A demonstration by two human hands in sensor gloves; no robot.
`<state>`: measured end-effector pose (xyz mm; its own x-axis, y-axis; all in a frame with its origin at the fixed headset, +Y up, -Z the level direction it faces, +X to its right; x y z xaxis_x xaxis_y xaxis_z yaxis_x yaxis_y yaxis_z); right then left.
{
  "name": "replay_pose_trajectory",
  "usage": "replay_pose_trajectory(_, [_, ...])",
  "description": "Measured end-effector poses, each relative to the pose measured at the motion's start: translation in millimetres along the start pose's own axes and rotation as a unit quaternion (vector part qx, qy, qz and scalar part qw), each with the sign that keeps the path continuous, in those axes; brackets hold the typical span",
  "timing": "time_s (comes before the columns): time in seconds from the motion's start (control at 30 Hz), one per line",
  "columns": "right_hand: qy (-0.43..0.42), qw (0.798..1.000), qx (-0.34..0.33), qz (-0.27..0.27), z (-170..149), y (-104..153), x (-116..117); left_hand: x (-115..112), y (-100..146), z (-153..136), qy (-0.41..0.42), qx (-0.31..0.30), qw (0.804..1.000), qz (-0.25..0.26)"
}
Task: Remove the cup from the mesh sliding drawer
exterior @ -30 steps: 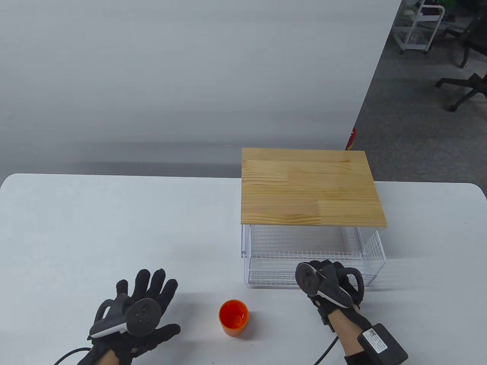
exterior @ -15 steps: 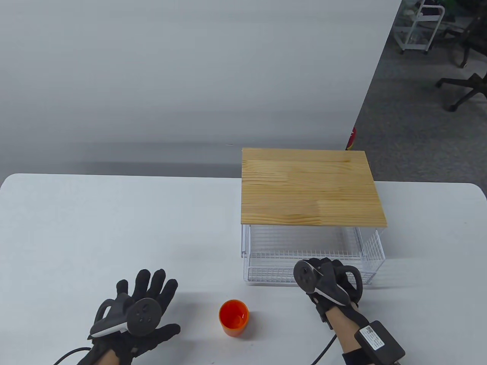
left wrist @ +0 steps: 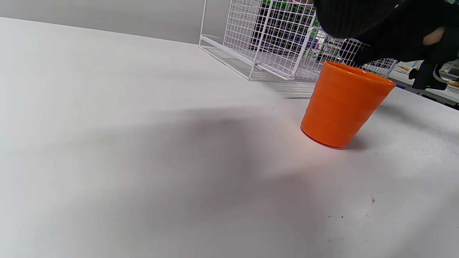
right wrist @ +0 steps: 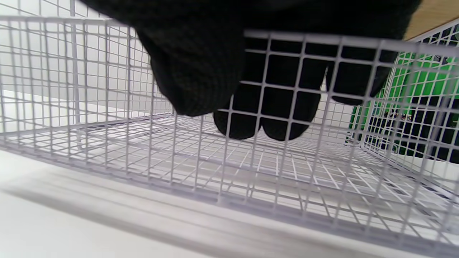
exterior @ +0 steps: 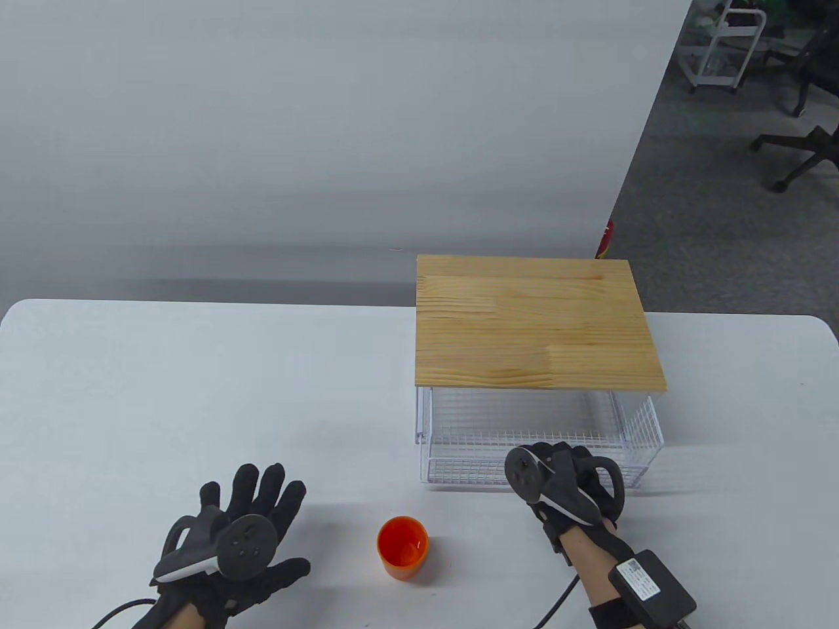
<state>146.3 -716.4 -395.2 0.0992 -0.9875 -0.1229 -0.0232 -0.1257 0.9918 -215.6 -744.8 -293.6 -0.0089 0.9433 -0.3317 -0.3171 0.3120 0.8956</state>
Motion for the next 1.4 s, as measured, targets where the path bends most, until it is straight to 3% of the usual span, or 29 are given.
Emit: replay_pose_trajectory(1.4, [0.016, 1.000, 0.012, 0.003, 4.9, -14.8, 2.1, 0.1, 0.4, -2.3, 0.004, 0.002, 1.000, 0.006])
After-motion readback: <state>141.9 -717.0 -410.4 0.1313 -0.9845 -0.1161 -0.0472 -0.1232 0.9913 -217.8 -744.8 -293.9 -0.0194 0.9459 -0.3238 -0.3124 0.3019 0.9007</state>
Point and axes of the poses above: the tracker on the back of each hand, its own z axis roughly to the thumb side, its own y axis roughly from the fingertips to the wrist, x = y × z, the point moved 5 cm from there along -y, roughly from the wrist to the fingertips, and after that the axes turned 11 degrees about x, right-handed, at the moved point
